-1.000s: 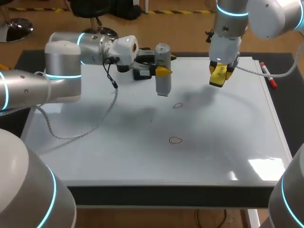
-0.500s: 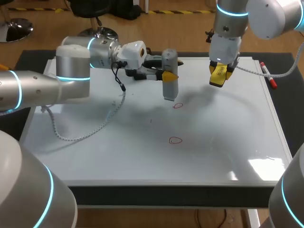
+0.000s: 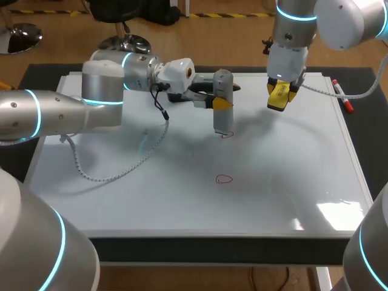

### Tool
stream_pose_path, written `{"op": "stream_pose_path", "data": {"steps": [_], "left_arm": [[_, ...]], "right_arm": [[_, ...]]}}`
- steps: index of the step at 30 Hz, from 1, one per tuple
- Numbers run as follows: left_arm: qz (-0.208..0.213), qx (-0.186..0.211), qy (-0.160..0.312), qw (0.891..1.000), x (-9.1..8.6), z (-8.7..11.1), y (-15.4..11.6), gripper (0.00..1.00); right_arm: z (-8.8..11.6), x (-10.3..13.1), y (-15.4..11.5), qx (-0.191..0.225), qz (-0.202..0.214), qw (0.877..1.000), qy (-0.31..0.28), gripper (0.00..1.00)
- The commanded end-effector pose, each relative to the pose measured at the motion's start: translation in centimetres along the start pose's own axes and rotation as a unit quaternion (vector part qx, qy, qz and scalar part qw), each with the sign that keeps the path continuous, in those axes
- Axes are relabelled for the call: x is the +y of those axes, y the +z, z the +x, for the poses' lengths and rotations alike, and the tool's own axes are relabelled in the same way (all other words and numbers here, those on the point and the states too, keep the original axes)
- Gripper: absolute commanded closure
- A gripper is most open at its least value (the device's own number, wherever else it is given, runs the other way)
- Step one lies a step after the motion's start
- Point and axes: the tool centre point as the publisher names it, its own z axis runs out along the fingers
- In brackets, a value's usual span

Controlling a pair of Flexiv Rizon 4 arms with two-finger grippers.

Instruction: Pick up the inspection probe, press it on each red-marked spot on the whiteboard one by one, put down the probe, pick up the eraser, and wipe off all the red marks.

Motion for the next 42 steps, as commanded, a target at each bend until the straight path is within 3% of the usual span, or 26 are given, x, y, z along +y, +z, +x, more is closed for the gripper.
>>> {"op": "stream_pose_path", "data": {"steps": [1,19,42], "left_arm": [[0.001,0.021,-0.004,1.000,0.8,-0.9,0.3,1.00],[-0.002,0.036,-0.019,0.999,3.0,-1.4,0.7,1.00],[-0.008,0.038,-0.028,0.999,4.0,-1.6,0.4,1.00]], "right_arm": [[0.1,0.0,-0.1,0.001,0.002,1.000,-0.001,1.00],[0.1,0.0,-0.1,0.001,0.002,1.000,-0.001,1.00],[0.1,0.0,-0.1,0.001,0.002,1.000,-0.001,1.00]]}}
